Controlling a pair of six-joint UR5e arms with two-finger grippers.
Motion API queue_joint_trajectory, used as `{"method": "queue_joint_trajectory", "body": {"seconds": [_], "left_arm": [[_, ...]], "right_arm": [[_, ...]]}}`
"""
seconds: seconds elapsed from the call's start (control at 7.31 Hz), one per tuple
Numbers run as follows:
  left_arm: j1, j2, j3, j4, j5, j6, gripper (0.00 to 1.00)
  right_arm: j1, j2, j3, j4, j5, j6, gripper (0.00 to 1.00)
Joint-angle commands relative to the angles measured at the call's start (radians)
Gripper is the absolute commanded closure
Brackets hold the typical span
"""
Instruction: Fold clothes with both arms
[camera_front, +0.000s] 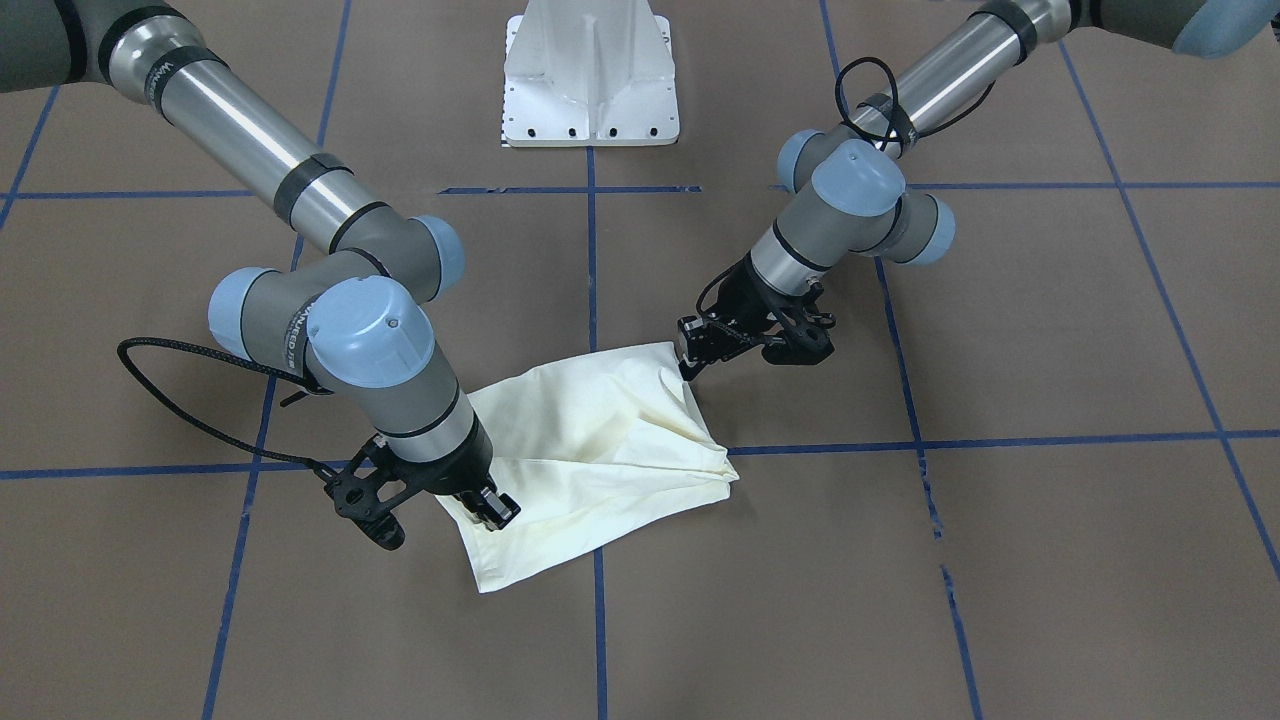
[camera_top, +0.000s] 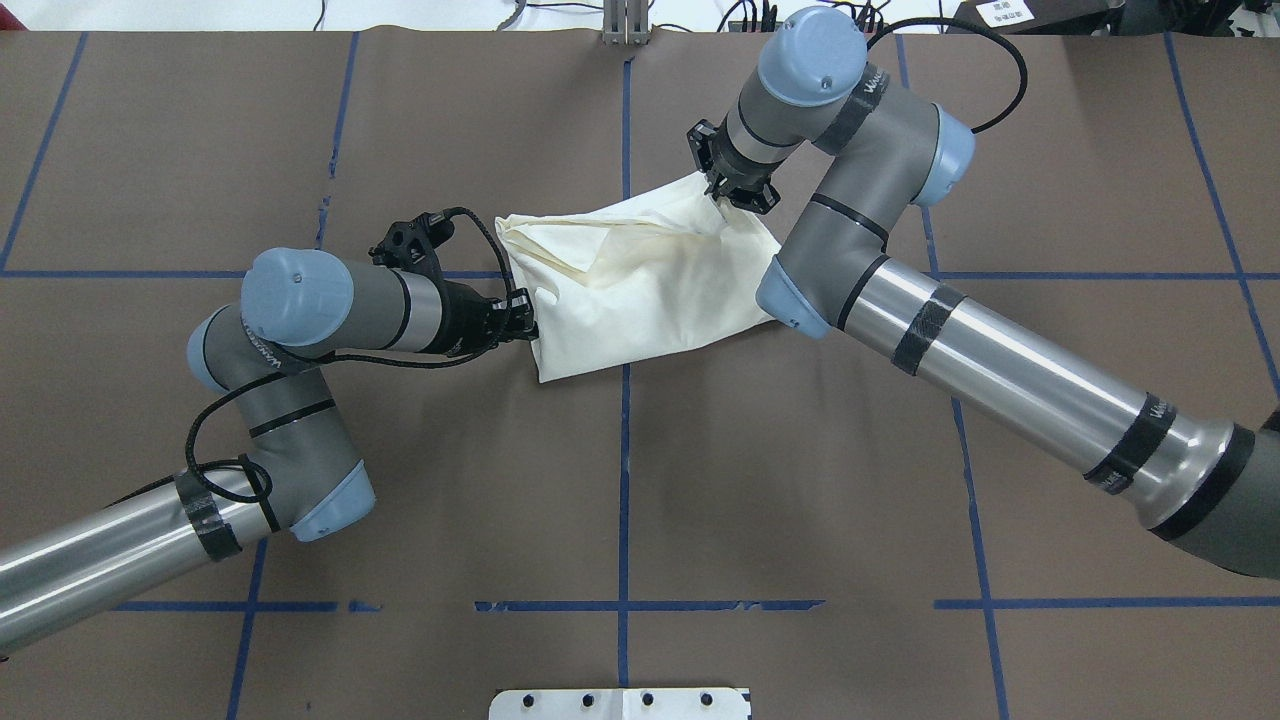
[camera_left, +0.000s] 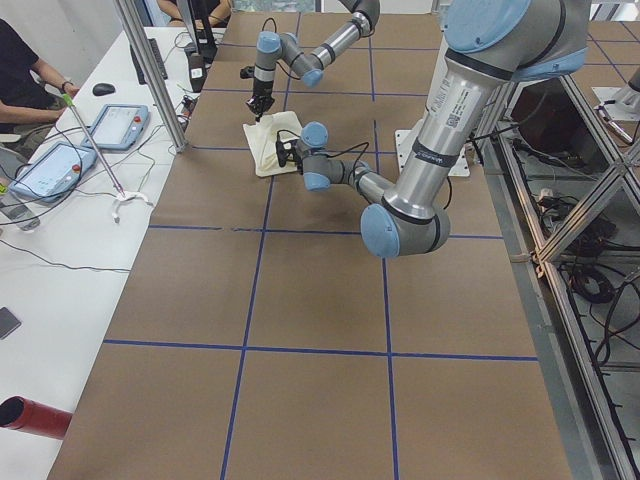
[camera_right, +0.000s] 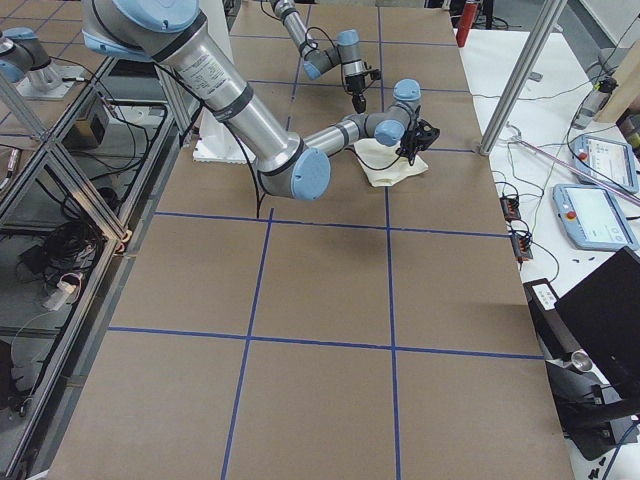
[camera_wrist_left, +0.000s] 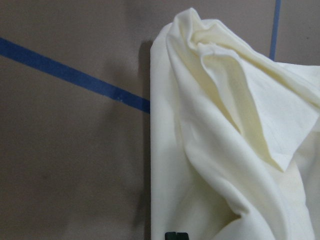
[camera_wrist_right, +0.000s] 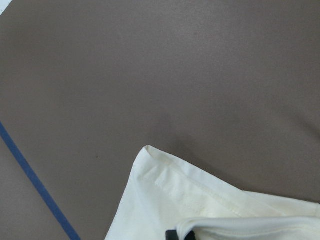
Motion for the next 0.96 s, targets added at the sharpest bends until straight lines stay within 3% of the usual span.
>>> {"method": "queue_joint_trajectory", "body": {"seconds": [0.0, 0.41, 0.68, 0.82], "left_arm": [[0.002, -0.011, 0.036, -0.080, 0.001, -0.002, 1.00], [0.022, -0.031, 0.094, -0.218, -0.038, -0.002, 1.00], [0.022, -0.026, 0.099, -0.266, -0.182, 0.021, 1.00], [0.023, -0.026, 0.100, -0.266, -0.203, 0.070, 1.00]], "right_arm": [[0.000, 0.004, 0.000, 0.000, 0.000, 0.002, 1.00], [-0.001, 0.004, -0.001, 0.000, -0.002, 0.006, 1.00], [-0.001, 0.002, -0.003, -0.002, -0.003, 0.012, 1.00], [-0.001, 0.002, -0.004, -0.002, -0.005, 0.023, 1.00]]}}
